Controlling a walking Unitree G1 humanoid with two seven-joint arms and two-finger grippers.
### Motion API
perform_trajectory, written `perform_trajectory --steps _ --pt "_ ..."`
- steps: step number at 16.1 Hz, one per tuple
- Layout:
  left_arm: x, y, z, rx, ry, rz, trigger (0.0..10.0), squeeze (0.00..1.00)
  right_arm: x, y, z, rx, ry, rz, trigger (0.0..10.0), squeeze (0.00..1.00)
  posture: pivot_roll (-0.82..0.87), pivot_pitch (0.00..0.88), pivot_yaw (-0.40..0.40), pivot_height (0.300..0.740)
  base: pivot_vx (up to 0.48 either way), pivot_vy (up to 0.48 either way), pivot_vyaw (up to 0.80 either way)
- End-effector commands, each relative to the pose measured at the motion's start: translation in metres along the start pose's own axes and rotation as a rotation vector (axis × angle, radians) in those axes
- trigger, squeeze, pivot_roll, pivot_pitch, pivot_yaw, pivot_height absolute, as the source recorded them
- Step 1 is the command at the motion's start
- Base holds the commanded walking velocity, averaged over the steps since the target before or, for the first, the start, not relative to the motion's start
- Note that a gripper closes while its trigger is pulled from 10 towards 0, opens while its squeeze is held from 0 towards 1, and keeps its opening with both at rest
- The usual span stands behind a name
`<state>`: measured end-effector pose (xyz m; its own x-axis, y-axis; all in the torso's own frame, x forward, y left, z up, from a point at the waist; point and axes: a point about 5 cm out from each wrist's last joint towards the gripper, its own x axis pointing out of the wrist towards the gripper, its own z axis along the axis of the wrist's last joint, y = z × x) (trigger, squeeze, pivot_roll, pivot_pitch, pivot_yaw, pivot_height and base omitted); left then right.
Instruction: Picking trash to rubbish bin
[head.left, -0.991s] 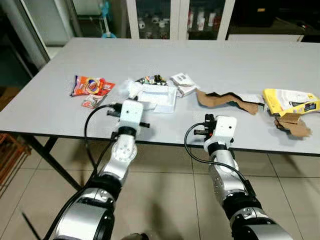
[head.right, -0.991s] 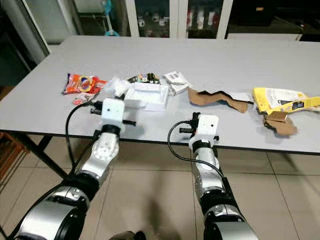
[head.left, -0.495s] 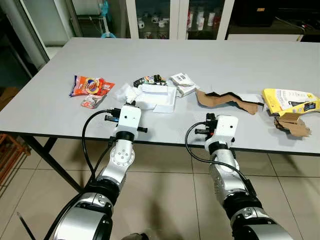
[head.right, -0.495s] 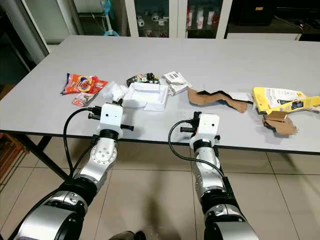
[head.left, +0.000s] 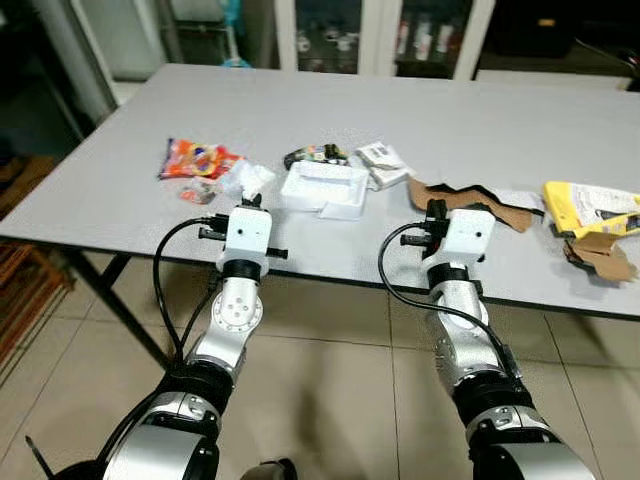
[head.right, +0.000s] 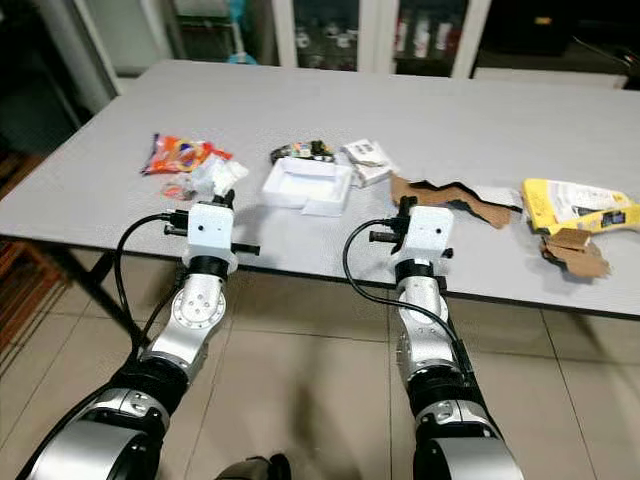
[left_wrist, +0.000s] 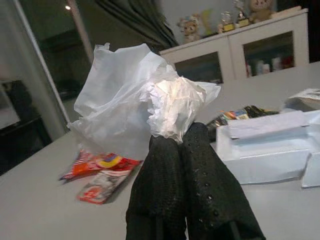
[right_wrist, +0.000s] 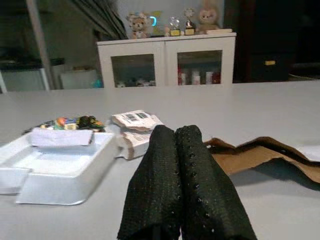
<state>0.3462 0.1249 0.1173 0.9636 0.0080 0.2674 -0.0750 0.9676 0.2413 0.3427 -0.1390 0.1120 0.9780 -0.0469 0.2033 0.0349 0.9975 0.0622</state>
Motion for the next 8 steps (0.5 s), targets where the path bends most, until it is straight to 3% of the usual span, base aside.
perform_trajectory --steps 1,8 --pt "-0.0005 -0.0001 0.0002 -0.011 0.002 0.004 10.0 0.00 0.0014 0.0013 0.0004 -0.006 0.005 0.008 10.0 0.00 -0.01 0.011 0.057 0.740 0.000 0.000 0.66" --pt "-0.0048 -0.0013 -0.0048 -0.004 0.029 -0.006 10.0 0.00 -0.0055 0.0085 -0.0094 -0.004 0.048 0.033 10.0 0.00 -0.01 0.000 0.061 0.740 0.000 0.000 0.76"
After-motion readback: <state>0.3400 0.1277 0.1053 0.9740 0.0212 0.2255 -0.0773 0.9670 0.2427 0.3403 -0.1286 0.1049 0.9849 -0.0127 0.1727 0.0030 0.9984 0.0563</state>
